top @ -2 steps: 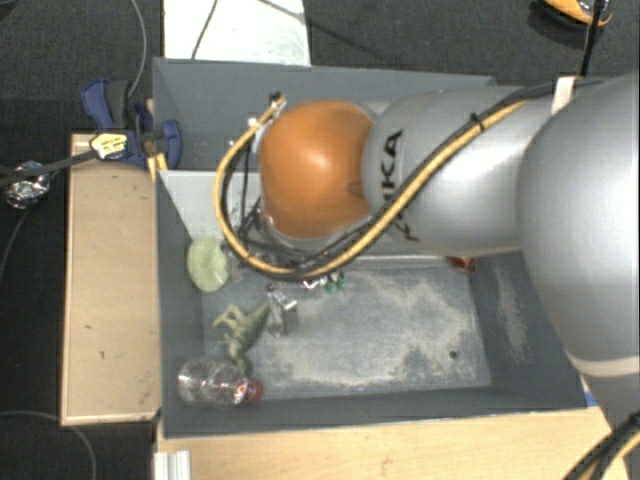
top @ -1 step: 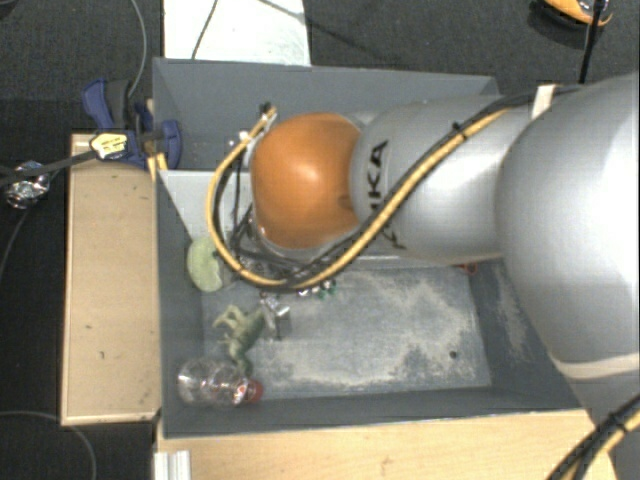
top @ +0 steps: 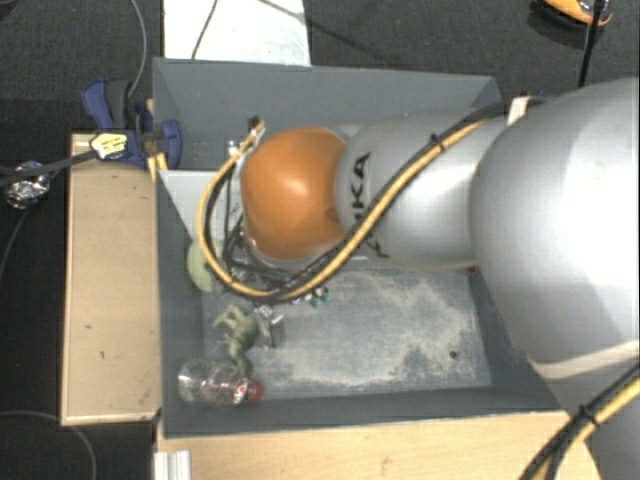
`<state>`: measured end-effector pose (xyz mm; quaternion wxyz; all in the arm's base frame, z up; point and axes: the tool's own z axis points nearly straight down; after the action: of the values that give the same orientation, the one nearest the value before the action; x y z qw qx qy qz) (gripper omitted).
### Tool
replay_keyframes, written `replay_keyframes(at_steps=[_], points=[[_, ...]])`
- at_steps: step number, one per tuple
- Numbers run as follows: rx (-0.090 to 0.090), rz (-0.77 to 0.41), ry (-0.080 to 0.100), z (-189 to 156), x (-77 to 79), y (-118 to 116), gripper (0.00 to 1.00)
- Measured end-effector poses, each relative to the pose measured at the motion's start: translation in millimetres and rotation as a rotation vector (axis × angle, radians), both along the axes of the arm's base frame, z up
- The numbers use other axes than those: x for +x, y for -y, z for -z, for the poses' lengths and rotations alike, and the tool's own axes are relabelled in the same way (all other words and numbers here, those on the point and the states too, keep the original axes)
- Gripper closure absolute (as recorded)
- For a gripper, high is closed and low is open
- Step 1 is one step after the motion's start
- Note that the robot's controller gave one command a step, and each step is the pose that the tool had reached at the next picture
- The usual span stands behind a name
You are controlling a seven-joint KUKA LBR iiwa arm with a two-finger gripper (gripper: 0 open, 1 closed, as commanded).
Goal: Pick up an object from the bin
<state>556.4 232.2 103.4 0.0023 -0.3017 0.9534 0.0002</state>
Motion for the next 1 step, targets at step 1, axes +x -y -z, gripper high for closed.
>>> replay_keyframes(at_steps=[1], points=[[-0.002,-0.411,0.005,28.6,-1.4,-13.3,1.00]])
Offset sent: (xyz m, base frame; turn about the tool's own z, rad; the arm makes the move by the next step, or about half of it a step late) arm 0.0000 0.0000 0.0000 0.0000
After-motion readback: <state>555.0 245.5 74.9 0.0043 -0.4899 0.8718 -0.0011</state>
